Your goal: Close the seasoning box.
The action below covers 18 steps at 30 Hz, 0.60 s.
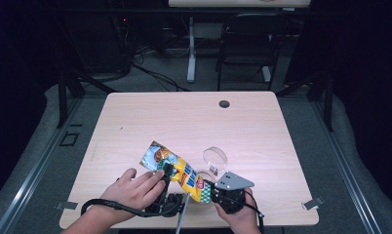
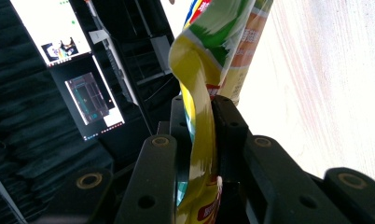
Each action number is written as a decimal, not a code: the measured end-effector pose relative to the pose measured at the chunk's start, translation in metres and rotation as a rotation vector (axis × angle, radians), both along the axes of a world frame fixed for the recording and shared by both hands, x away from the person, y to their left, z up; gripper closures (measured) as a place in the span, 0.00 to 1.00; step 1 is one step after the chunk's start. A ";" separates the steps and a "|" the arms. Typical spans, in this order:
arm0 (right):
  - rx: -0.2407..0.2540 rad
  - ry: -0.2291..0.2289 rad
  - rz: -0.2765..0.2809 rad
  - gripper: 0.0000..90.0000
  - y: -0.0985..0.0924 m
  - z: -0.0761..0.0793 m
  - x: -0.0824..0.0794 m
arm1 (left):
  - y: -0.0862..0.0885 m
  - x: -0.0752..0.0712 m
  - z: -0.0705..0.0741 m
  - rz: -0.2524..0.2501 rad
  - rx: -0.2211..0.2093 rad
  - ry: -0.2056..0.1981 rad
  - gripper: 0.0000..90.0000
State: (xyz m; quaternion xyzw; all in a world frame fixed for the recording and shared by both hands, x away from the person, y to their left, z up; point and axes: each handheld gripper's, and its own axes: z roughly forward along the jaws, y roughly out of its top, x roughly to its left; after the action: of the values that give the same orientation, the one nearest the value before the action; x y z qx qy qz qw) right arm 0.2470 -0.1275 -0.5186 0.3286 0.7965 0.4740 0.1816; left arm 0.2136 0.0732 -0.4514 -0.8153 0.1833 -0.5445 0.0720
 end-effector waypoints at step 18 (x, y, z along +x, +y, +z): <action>0.003 0.005 0.001 0.99 0.000 0.000 0.000 | -0.004 -0.002 0.003 -0.007 0.025 -0.009 0.89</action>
State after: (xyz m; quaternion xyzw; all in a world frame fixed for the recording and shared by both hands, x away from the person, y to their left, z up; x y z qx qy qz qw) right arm 0.2469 -0.1274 -0.5186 0.3296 0.7964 0.4743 0.1791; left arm 0.2116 0.0694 -0.4480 -0.8111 0.1927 -0.5462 0.0811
